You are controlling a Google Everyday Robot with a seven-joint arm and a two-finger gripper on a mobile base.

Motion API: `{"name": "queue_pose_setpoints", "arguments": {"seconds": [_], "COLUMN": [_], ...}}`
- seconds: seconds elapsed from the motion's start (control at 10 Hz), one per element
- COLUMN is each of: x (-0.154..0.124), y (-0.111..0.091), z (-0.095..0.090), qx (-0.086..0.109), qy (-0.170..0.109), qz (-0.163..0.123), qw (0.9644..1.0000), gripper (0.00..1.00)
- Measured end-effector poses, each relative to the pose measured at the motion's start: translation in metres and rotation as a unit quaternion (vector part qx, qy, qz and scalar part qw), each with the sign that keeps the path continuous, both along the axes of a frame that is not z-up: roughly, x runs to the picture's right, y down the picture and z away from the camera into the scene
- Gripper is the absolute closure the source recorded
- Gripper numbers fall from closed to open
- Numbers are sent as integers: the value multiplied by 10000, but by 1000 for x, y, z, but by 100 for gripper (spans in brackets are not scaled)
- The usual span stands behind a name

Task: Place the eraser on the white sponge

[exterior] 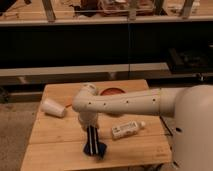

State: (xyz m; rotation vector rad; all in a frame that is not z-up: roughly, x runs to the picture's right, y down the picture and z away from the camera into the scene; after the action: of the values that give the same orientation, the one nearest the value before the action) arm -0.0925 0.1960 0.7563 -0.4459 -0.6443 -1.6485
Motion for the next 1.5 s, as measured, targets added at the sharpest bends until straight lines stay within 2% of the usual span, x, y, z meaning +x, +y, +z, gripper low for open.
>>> {"name": "queue_pose_setpoints", "arguments": {"seconds": [0.3, 0.9, 1.2, 1.3, 1.4, 1.5], "x": [9, 18, 23, 25, 25, 26], "y": [0, 0, -4, -6, -7, -4], "z": [1, 6, 5, 4, 4, 6], "qx": [-43, -133, -126, -119, -118, -148], "qy": [37, 41, 61, 81, 84, 88], "qz": [62, 226, 337, 396, 404, 428], "qw": [10000, 9996, 9993, 9991, 9991, 9989], "gripper": [69, 67, 41, 29, 25, 25]}}
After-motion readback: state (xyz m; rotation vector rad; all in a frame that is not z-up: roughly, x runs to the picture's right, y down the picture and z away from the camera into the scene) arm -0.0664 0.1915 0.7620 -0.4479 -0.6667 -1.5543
